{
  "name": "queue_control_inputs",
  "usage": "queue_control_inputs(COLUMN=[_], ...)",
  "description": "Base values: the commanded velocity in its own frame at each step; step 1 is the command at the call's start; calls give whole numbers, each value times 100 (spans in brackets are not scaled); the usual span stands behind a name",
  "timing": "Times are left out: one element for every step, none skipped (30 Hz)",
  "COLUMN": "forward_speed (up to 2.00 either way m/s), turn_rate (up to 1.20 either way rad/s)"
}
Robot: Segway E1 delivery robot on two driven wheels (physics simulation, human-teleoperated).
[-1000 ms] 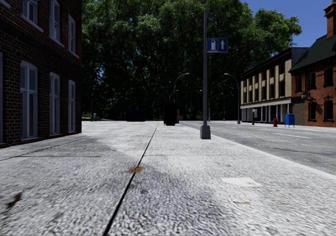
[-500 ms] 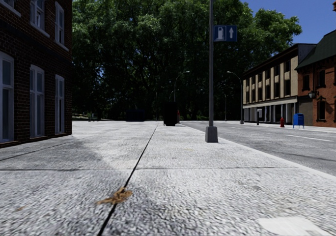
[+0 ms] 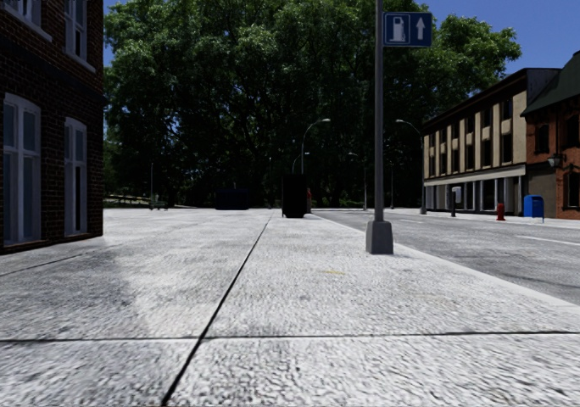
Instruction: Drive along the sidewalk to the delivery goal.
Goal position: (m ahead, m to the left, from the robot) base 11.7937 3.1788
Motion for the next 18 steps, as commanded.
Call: queue_control_inputs(forward_speed=[200, 200, 200, 200, 200, 200, 200, 200, 200, 200, 200, 200, 200, 200, 200, 200, 200, 200], turn_rate=[0, 0, 0, 0, 0, 0, 0, 0, 0, 0, 0, 0, 0, 0, 0, 0, 0, 38])
